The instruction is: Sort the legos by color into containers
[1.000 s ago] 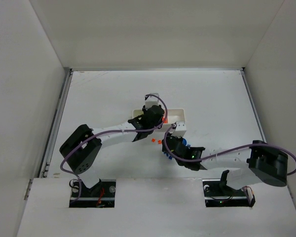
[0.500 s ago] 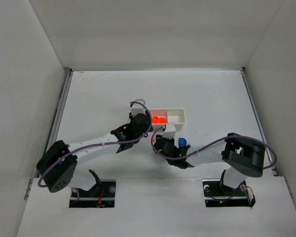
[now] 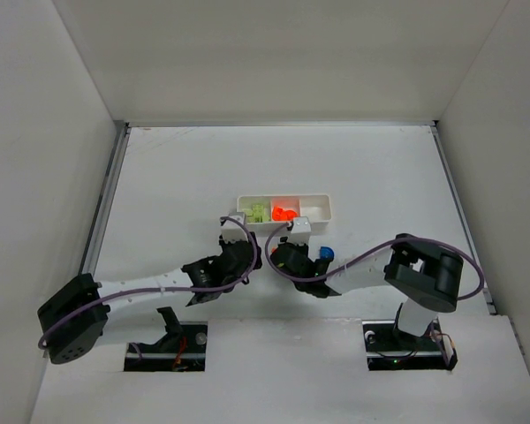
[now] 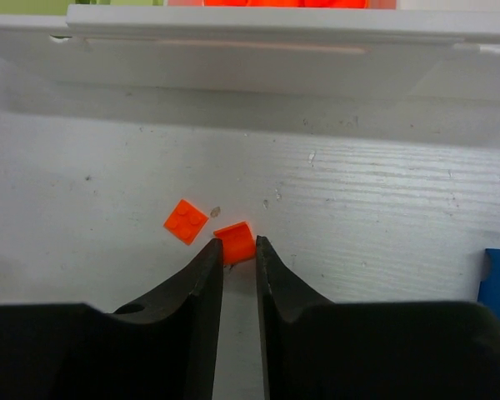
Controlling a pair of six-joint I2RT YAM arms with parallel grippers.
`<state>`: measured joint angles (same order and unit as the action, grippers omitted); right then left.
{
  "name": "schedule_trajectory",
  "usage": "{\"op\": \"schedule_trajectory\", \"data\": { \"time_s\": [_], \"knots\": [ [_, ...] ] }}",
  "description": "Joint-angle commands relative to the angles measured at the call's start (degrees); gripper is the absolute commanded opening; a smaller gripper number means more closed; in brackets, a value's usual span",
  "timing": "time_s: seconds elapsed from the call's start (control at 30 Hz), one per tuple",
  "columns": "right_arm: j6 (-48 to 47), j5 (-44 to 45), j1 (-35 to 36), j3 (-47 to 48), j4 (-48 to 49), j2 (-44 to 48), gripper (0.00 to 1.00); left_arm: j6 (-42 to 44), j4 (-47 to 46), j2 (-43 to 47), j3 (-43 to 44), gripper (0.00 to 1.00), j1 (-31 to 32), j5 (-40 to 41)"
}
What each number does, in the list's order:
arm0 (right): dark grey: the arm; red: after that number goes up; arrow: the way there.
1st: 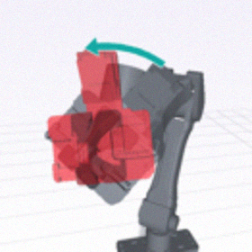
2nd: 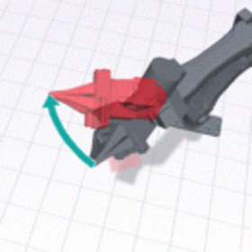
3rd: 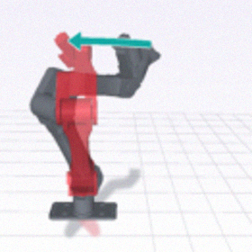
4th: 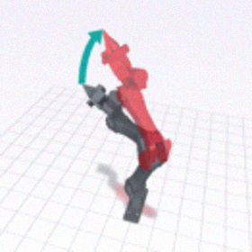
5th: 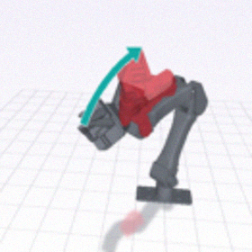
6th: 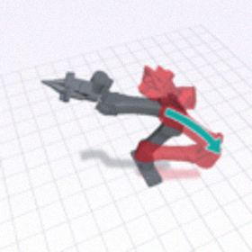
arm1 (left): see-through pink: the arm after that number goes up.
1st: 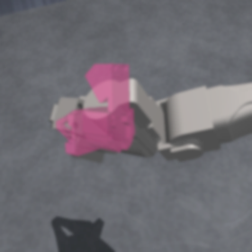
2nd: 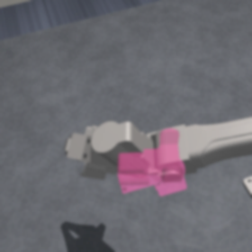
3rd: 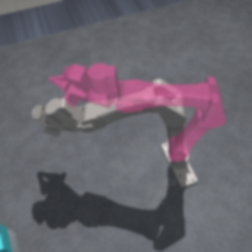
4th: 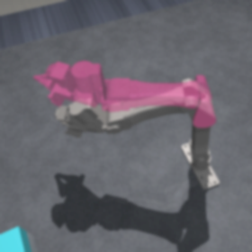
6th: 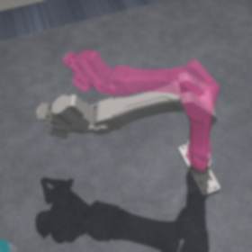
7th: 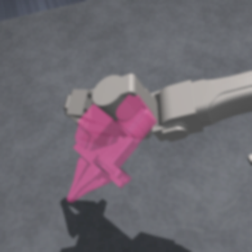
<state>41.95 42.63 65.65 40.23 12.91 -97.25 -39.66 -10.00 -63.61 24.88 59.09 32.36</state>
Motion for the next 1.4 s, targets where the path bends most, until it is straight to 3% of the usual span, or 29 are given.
{"op": "schedule_trajectory", "data": {
  "time_s": [0.0,0.33,0.43,0.73,0.9,1.37],
  "knots": [
    [0.06,0.61,-0.21,0.82,0.28,1.44,0.24,-2.0,-0.29,0.6,-0.45,0.39,1.68,3.67],
    [-2.92,1.32,0.31,0.2,-3.77,14.8,0.24,-1.74,-0.81,-4.67,2.09,0.41,4.41,4.38],
    [-6.0,-0.09,-2.57,1.6,-3.85,17.35,0.24,-1.3,-0.81,-6.78,3.5,0.41,4.85,4.38],
    [-10.58,-8.09,-13.3,10.3,-2.8,10.34,0.25,-0.16,-1.07,-14.95,8.6,0.44,5.38,3.68],
    [-11.63,-8.27,-14.72,12.68,-2.45,8.57,0.47,0.9,-1.07,-20.66,12.2,0.44,5.99,3.24],
    [-9.26,-7.92,-14.45,-1.28,2.03,20.87,0.5,3.27,-0.9,-29.63,17.21,0.4,5.73,4.55]
  ]
}}
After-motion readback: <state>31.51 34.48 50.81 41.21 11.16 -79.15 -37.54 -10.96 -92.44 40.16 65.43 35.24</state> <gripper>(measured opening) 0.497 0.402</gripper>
